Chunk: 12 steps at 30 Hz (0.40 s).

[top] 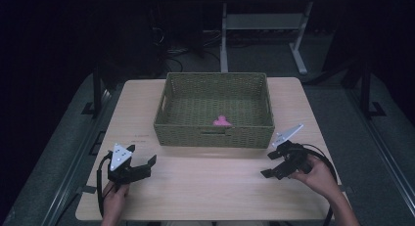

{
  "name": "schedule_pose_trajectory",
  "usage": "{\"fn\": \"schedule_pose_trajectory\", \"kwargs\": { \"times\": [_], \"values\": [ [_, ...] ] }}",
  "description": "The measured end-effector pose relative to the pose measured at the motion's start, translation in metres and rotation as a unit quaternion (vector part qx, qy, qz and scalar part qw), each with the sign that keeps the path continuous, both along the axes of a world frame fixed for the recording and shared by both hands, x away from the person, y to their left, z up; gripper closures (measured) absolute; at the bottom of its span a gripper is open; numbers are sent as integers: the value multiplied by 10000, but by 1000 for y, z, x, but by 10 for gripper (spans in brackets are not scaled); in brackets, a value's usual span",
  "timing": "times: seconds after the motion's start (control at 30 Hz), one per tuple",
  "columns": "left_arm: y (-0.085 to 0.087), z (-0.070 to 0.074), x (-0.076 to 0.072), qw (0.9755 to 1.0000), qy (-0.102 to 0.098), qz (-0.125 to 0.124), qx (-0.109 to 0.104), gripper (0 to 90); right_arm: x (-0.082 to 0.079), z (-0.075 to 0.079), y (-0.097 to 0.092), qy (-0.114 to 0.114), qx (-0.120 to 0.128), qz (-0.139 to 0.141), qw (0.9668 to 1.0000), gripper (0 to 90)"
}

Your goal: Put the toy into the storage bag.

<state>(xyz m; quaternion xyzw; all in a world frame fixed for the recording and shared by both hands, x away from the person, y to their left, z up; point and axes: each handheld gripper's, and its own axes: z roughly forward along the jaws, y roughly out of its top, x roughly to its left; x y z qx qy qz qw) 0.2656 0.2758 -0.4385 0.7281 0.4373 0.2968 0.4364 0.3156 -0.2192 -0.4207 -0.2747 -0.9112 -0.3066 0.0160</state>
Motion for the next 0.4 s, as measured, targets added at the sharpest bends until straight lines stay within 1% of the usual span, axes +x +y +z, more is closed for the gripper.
{"fn": "schedule_pose_trajectory", "kwargs": {
  "times": [0.27, 0.33, 0.4],
  "values": [
    [-1, 1, -2, 10000, -23, -16, -5, 139, -16, -5, -6, -99, 94, -128, 9998, 210],
    [-1, 1, -2, 10000, -28, -17, -7, 139, -22, -6, -7, -188, 74, -226, 9995, 198],
    [-1, 1, -1, 10000, -33, -27, 12, 138, -30, -9, -8, -285, 158, -319, 9990, 194]
  ]
}}
